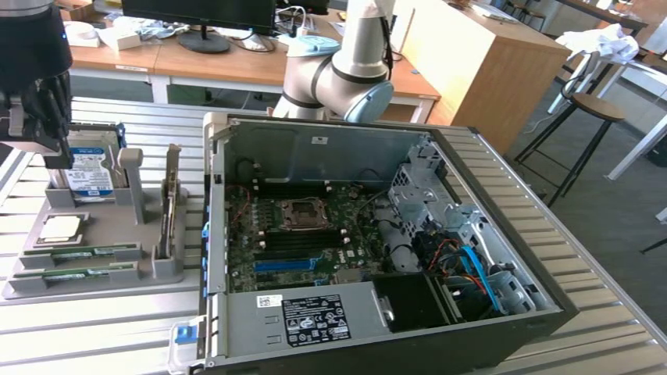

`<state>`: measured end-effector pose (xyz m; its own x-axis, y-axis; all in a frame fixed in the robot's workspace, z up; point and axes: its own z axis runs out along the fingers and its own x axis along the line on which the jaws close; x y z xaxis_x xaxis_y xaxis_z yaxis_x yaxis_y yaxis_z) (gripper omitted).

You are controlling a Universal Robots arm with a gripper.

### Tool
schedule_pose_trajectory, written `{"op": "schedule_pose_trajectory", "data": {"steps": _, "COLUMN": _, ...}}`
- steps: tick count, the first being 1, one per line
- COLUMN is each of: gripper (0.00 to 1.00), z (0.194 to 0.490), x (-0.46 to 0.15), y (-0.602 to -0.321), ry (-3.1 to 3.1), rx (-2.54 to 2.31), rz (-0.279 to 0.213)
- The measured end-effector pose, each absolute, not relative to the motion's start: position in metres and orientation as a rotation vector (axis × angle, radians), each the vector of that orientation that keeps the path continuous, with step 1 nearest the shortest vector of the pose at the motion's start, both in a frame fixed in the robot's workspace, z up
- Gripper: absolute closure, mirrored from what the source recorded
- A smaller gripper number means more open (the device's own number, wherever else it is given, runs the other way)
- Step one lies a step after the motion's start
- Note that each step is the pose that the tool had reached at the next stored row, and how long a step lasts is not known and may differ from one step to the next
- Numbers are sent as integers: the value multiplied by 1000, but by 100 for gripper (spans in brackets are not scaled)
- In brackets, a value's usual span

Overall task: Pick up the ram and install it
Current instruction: 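Pick up the ram and move it above insertion slot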

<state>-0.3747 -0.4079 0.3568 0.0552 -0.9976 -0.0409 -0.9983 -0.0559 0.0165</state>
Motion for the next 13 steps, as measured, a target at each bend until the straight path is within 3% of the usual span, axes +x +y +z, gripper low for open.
{"op": "schedule_pose_trajectory", "data": {"steps": 4, "gripper": 89, "z": 357, "x": -375, "y": -408, "ry": 2147, "rx": -2270, "rz": 64}}
{"op": "schedule_pose_trajectory", "data": {"steps": 8, "gripper": 71, "z": 357, "x": -375, "y": -408, "ry": 2147, "rx": -2270, "rz": 64}}
{"op": "schedule_pose_trajectory", "data": {"steps": 13, "gripper": 64, "z": 357, "x": -375, "y": -408, "ry": 2147, "rx": -2270, "rz": 64}}
